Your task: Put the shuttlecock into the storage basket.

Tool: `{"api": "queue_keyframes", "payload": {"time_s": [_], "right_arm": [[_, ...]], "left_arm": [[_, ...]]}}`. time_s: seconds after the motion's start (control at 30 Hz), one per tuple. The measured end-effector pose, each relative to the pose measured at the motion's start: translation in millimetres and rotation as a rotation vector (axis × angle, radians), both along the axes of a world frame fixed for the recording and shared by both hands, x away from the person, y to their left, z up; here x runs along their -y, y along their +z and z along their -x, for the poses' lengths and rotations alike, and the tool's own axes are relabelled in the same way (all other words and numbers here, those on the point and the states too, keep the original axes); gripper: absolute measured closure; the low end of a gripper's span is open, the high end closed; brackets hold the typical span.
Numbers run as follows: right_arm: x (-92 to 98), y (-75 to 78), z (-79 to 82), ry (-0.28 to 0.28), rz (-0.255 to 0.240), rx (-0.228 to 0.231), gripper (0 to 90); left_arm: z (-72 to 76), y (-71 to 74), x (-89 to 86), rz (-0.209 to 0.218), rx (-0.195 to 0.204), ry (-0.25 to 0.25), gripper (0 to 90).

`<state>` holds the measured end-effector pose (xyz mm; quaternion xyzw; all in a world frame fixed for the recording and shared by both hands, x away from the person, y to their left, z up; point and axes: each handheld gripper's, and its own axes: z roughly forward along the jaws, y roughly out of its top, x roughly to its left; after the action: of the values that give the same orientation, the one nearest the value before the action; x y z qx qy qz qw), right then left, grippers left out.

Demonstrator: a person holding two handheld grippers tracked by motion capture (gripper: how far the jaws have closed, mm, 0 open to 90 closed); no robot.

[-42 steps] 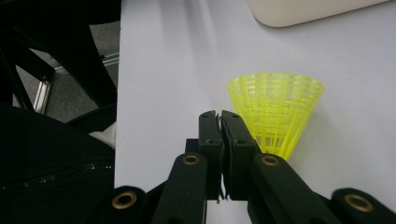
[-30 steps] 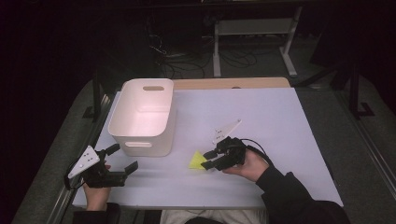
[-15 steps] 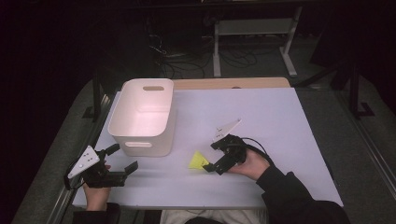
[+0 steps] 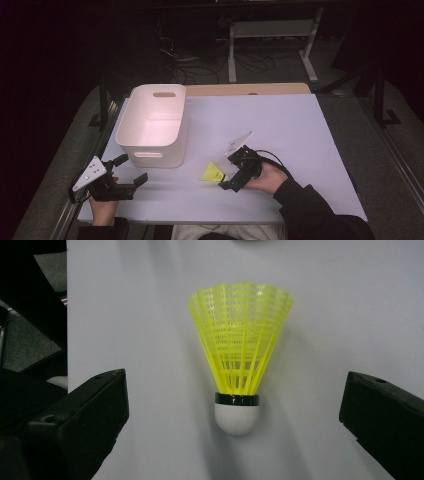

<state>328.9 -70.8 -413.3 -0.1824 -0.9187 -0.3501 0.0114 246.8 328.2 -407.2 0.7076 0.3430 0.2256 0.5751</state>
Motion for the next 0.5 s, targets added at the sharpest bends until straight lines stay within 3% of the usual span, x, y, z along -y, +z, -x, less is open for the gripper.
{"api": "queue_keyframes", "payload": {"time_s": [0.5], "right_arm": [[-0.5,-12.9,-3.7,0.022,0.036,-0.012,17.7]], "left_arm": [[0.1,0.0,0.0,0.001,0.000,-0.001,0.0]]}}
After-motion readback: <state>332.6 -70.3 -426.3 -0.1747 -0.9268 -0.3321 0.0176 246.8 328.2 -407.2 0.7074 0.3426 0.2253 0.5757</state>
